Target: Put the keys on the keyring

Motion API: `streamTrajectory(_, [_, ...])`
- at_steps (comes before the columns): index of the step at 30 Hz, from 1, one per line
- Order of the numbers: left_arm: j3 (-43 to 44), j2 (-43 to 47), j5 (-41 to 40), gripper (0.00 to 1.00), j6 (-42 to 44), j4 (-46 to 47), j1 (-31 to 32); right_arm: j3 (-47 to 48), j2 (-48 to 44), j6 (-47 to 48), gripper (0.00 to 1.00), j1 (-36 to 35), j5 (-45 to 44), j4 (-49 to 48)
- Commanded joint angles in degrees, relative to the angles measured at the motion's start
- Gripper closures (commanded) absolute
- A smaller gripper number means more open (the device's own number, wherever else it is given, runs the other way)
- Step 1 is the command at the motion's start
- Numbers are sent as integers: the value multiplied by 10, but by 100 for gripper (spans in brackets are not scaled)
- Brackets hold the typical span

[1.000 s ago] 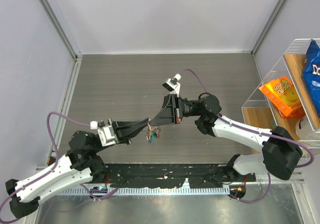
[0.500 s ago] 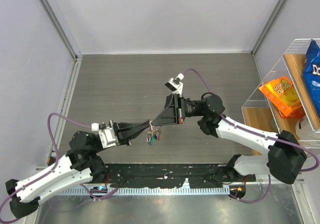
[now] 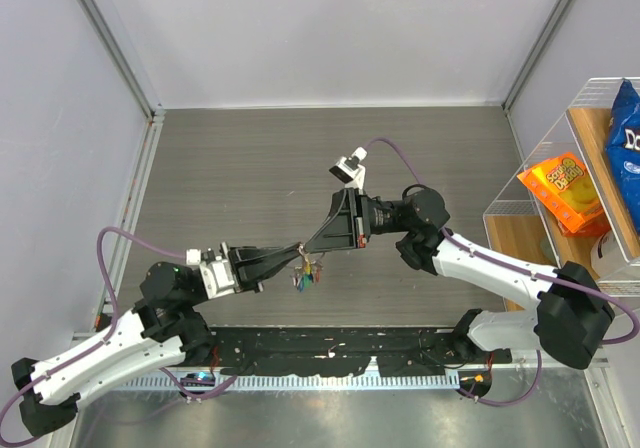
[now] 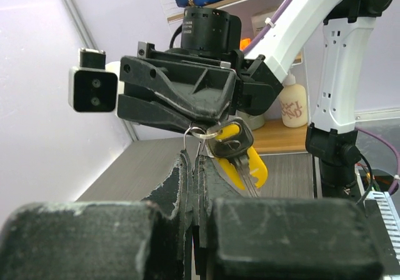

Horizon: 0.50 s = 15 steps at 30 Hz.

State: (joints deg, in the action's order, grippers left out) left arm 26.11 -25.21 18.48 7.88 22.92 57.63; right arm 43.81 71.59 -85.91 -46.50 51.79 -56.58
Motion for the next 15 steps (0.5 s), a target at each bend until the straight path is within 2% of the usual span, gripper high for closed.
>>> streamTrajectory(1, [3, 2, 65, 100, -15, -32, 10, 18, -13, 1, 82, 5, -44, -28])
streamTrajectory(4, [3, 5, 67, 100, -20, -32, 10, 22, -13, 11, 71, 5, -41, -14])
streamTrajectory(6, [3, 7, 67, 100, -22, -33, 11, 22, -15, 19, 69, 5, -41, -4])
streamTrajectory(10, [6, 8, 67, 100, -24, -33, 11, 22, -22, 29, 68, 7, -38, 6])
streamTrajectory(15, [12, 6, 68, 100, -25, -41, 12, 18, -57, 78, 67, 14, -40, 82])
